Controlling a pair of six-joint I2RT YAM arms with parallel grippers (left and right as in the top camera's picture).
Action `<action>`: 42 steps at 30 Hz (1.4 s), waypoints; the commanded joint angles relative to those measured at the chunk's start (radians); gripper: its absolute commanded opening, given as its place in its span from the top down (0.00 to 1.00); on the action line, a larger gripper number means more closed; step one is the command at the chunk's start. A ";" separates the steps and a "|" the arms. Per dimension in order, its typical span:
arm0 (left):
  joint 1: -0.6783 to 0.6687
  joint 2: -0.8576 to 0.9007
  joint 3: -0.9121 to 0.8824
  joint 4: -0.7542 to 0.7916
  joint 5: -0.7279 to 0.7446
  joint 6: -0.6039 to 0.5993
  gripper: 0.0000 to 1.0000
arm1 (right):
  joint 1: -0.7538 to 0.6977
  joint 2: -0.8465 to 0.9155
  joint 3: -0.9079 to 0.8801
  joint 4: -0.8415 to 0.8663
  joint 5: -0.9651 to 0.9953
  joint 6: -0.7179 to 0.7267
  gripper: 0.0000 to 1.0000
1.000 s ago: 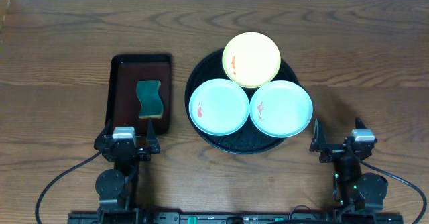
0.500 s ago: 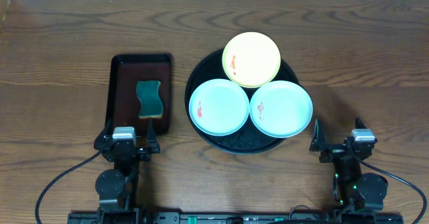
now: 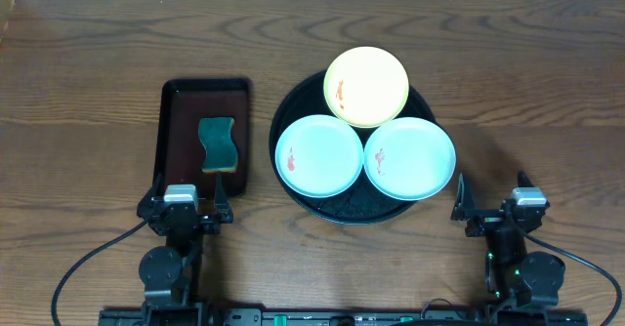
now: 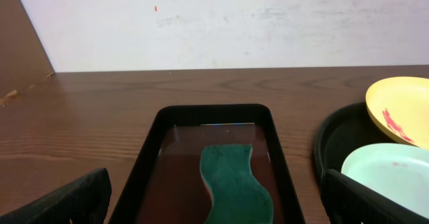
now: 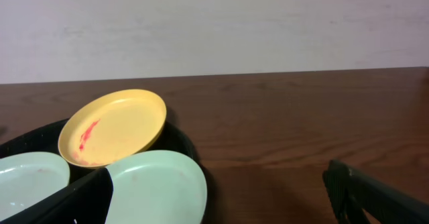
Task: Clean dirty plates on tray and stack at the side
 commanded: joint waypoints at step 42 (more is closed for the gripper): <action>-0.004 -0.007 -0.014 0.132 0.394 -0.016 0.00 | -0.009 -0.005 -0.002 -0.004 0.006 -0.012 0.01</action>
